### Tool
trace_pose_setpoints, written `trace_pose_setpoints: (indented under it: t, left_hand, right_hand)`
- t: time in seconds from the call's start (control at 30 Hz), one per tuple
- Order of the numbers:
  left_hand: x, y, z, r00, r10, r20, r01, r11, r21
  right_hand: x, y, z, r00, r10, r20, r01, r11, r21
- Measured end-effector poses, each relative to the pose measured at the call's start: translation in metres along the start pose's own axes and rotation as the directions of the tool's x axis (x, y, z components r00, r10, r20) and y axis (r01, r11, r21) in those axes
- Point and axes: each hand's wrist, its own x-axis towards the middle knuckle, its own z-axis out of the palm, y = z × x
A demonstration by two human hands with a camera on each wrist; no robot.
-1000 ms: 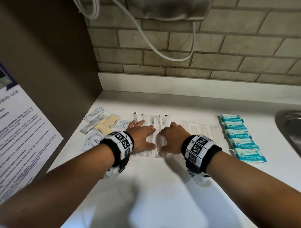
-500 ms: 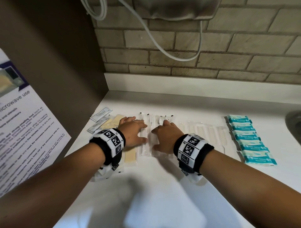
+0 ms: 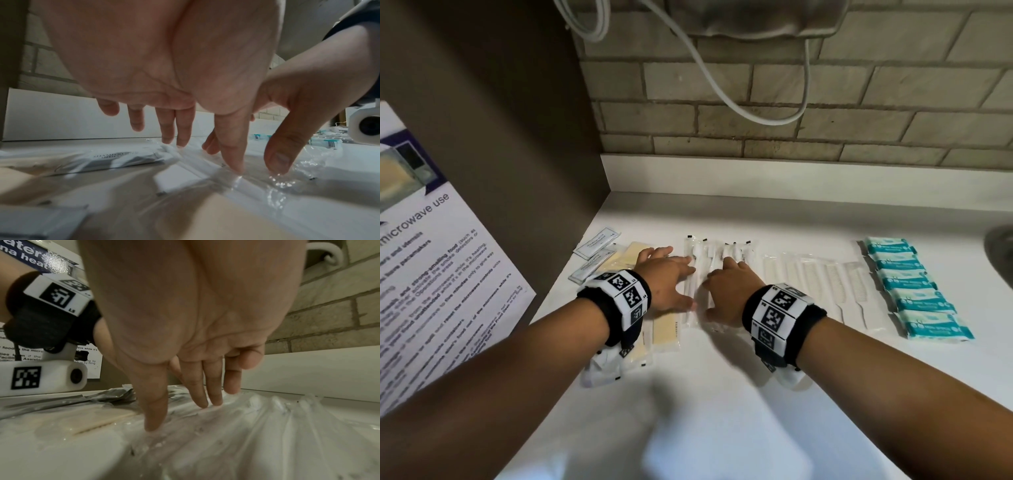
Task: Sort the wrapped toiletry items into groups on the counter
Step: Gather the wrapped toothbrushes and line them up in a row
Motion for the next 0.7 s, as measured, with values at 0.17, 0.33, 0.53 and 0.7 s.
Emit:
trace_pose_setpoints:
  t: [0.17,0.33,0.53,0.7]
  left_hand:
    - [0.000,-0.001,-0.002,1.000,0.005,0.018,-0.005,1.000,0.011]
    - [0.003,-0.006,0.001,1.000,0.013,0.026,-0.014,1.000,0.011]
    - [0.006,-0.008,0.000,0.999,0.023,0.043,-0.024,1.000,0.014]
    - [-0.003,-0.013,-0.008,1.000,0.018,-0.002,-0.018,0.998,-0.061]
  right_hand:
    - [0.001,0.001,0.000,1.000,0.004,0.000,-0.004,1.000,-0.008]
    - [0.001,0.001,-0.002,1.000,0.011,0.007,-0.011,1.000,0.000]
    - [0.000,0.000,-0.003,0.999,0.025,0.030,-0.025,1.000,0.000]
    - [-0.004,-0.003,-0.010,0.999,0.033,-0.004,-0.033,0.999,0.033]
